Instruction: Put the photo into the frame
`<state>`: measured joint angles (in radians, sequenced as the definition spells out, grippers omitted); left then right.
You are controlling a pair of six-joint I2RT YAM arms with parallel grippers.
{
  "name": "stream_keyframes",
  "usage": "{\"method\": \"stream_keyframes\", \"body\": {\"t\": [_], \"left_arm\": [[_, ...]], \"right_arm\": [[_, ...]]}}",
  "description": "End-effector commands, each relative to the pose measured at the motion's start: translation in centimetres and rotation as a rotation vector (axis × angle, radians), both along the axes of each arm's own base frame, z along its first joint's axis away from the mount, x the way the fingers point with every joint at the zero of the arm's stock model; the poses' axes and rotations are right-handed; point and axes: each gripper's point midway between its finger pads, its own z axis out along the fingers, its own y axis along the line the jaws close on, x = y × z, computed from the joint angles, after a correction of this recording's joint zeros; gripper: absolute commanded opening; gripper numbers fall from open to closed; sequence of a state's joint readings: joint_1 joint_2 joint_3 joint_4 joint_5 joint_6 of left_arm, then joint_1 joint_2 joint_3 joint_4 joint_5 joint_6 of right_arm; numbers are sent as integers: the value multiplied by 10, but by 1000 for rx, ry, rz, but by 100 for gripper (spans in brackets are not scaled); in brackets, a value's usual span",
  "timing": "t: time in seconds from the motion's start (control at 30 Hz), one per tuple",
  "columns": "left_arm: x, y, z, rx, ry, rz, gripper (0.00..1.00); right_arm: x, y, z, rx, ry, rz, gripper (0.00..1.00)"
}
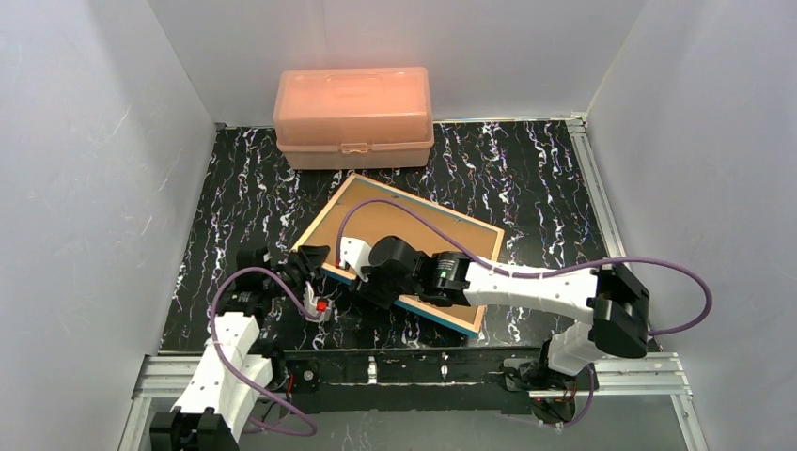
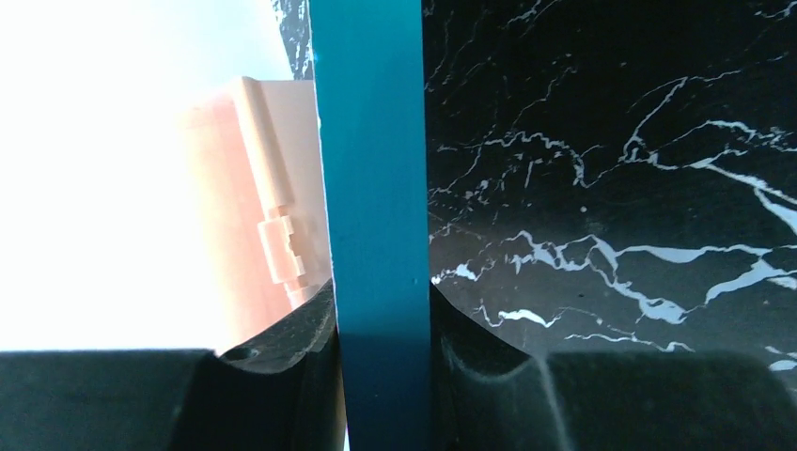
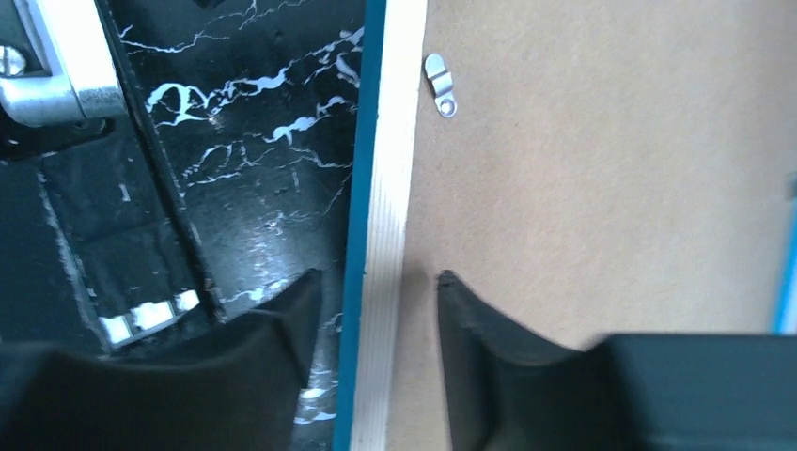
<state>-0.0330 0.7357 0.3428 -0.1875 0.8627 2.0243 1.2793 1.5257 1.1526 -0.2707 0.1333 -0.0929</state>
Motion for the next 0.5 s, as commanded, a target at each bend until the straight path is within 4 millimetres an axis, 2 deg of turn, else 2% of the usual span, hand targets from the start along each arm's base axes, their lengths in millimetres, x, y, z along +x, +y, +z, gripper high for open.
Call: {"method": "stream_keyframes", "body": {"t": [0.0,0.03,0.1,0.3,0.47], "left_arm": [[-5,-1,19,-15,13,9,16],[-6,-1,23,-28,25,22,16],[-9,0,30,-57,80,50,17],[-33,3,39,-60,263,83,15],[-44,4,45,-56,343,88,16]], "right_arm": [[16,2,69,129,-160,-11,66],[17,-2,74,129,-179,-3,74],[17,-9,80,117,-205,1,97],[12,-28,76,20,-265,16,99],[11,-33,71,-59,-322,58,99]]}}
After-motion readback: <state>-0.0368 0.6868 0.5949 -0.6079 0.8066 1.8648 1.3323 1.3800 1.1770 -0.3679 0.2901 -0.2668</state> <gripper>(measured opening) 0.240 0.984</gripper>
